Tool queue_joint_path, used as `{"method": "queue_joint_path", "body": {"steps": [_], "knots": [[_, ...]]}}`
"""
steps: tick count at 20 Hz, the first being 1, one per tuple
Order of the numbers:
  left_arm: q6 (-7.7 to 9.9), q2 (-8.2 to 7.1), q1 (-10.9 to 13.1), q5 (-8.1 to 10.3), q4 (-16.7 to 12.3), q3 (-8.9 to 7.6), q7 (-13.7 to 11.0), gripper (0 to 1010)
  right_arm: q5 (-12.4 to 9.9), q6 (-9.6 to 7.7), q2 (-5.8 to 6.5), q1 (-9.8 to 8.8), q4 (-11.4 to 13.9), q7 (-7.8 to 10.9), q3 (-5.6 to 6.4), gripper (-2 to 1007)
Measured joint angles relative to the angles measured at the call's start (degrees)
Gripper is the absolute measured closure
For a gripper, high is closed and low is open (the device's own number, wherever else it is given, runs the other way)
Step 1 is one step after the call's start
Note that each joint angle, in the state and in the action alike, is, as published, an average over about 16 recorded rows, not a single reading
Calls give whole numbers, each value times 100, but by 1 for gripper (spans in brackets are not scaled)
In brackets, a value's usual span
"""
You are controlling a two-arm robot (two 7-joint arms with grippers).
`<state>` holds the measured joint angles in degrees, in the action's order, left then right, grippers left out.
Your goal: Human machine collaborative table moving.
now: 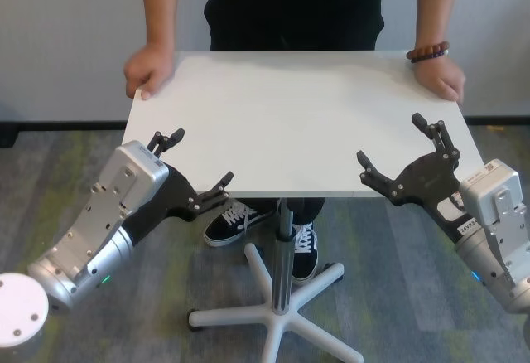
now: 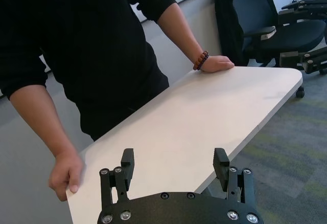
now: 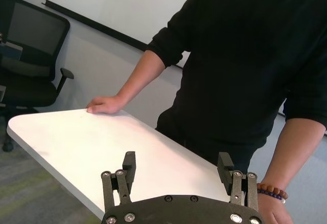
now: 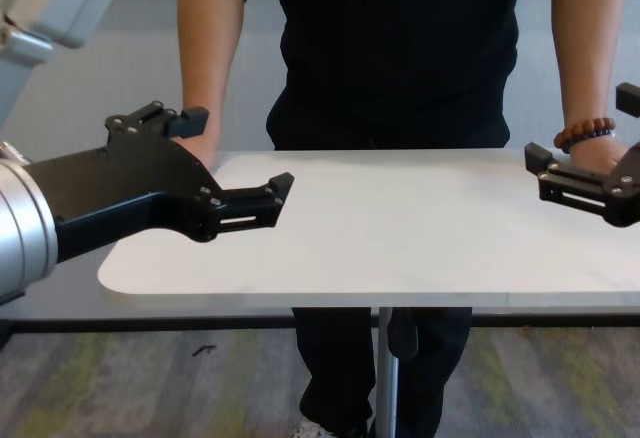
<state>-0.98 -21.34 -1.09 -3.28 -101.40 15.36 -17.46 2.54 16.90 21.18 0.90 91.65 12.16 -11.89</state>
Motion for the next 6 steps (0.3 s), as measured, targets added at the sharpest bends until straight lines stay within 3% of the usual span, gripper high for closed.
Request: {"method": "queue_joint_path", "body": {"steps": [6], "knots": [[1, 1, 1, 2, -1, -1, -2, 7, -2, -2, 1, 1, -1, 1, -1, 2]]}}
